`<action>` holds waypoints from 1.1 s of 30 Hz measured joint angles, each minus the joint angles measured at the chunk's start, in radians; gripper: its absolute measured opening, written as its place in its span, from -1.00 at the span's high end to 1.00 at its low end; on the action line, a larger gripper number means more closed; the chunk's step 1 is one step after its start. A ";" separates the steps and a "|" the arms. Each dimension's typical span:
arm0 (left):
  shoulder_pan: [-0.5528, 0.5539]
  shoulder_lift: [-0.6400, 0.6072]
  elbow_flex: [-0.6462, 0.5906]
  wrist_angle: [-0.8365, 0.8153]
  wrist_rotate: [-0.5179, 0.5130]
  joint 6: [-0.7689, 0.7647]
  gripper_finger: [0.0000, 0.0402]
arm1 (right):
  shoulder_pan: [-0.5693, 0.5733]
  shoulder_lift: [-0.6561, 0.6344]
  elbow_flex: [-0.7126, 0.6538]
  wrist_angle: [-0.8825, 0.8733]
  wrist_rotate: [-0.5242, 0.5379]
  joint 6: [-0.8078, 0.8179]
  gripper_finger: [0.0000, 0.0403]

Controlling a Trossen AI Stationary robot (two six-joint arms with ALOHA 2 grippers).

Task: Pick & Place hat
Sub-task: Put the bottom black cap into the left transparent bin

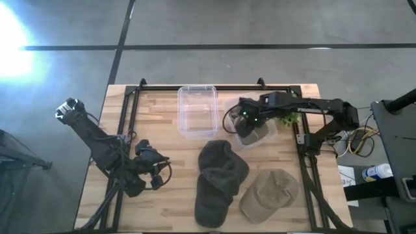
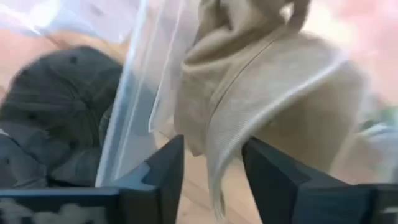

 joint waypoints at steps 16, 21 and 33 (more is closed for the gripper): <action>0.058 0.000 -0.183 0.423 0.143 0.339 0.65 | 0.481 -0.040 0.073 0.013 -0.054 0.422 0.01; 0.075 0.000 -0.312 0.655 0.345 0.332 0.65 | 0.628 0.018 0.007 0.218 -0.045 0.542 0.00; 0.002 0.000 -0.512 0.895 0.533 -0.004 0.65 | 0.670 0.410 -0.002 0.766 -0.379 0.400 0.05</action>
